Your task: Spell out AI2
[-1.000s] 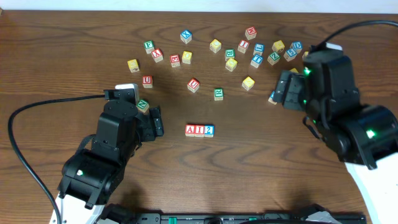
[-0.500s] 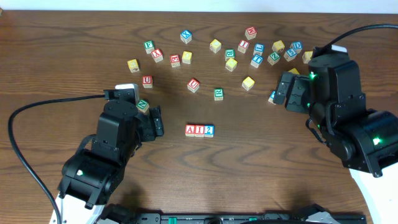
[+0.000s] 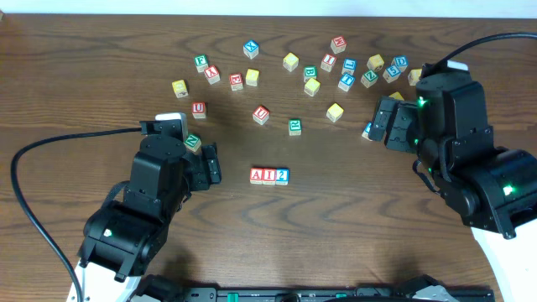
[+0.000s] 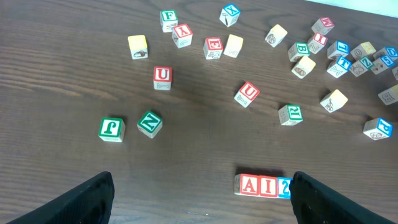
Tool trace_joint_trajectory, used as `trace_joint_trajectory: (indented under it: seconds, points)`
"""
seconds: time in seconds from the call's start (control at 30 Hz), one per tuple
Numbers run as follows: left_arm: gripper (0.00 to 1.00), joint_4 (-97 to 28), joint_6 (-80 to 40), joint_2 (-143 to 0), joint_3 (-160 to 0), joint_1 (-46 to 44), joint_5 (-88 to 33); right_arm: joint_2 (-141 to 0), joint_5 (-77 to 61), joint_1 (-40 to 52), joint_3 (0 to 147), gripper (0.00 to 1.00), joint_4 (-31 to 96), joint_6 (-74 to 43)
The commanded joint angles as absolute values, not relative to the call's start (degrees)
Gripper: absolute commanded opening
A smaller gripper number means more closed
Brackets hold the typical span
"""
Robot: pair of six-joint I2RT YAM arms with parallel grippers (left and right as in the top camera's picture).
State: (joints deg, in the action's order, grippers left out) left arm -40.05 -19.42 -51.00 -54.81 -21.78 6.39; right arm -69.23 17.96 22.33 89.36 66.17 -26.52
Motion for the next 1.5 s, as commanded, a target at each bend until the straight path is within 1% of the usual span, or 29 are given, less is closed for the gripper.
trace_joint_trajectory:
  seconds: [0.0, 0.17, 0.3, 0.4, 0.53, 0.63, 0.77, 0.93, 1.03, 1.13, 1.37, 1.47]
  points:
    - [0.88, -40.1, -18.9, -50.9, -55.9, -21.4, 7.1, -69.0, 18.6, 22.5, 90.1, 0.99, 66.3, -26.1]
    - [0.88, -42.0, -18.9, -50.8, -55.9, -21.4, 7.1, -69.0, 18.6, 22.5, 90.1, 0.99, 66.3, -26.1]
    - [0.88, -49.2, -18.9, -50.5, -55.5, -21.7, 6.0, -69.0, 18.6, 22.5, 90.1, 0.99, 66.3, -26.1]
    - [0.88, -55.6, -18.9, -47.8, -55.3, -21.9, 5.0, -69.0, 18.6, 22.6, 90.1, 0.99, 66.3, -26.1]
    - [0.88, -59.5, -19.8, -40.8, -53.9, -21.9, 5.0, -69.0, 18.6, 22.6, 90.1, 0.99, 66.3, -26.1]
    - [0.88, -59.3, -19.8, -31.4, -50.7, -21.8, 5.0, -69.0, 18.6, 22.6, 90.1, 0.99, 66.3, -26.1]
    - [0.88, -58.0, -23.6, -20.9, -46.4, -19.7, 4.9, -69.0, 18.6, 22.5, 90.1, 0.99, 66.3, -26.1]
    - [0.88, -48.6, -23.8, -9.3, -38.4, -14.2, 0.9, -69.0, 18.6, 22.5, 90.1, 0.99, 66.3, -26.1]
    - [0.88, -40.6, -23.4, -4.4, -33.1, -11.3, -0.7, -69.0, 18.6, 22.5, 90.1, 0.99, 66.3, -26.1]
    - [0.88, -30.1, -20.7, -0.6, -27.2, -9.1, -3.0, -69.0, 18.6, 22.6, 90.1, 0.99, 66.3, -26.1]
    - [0.88, -5.3, -11.5, -0.1, -16.7, -7.9, -3.9, -69.0, 18.7, 22.5, 90.1, 0.99, 66.3, -26.1]
    - [0.88, 1.5, -8.0, -0.1, -13.3, -7.2, -3.9, -69.0, 18.6, 22.6, 90.1, 0.99, 66.3, -26.1]
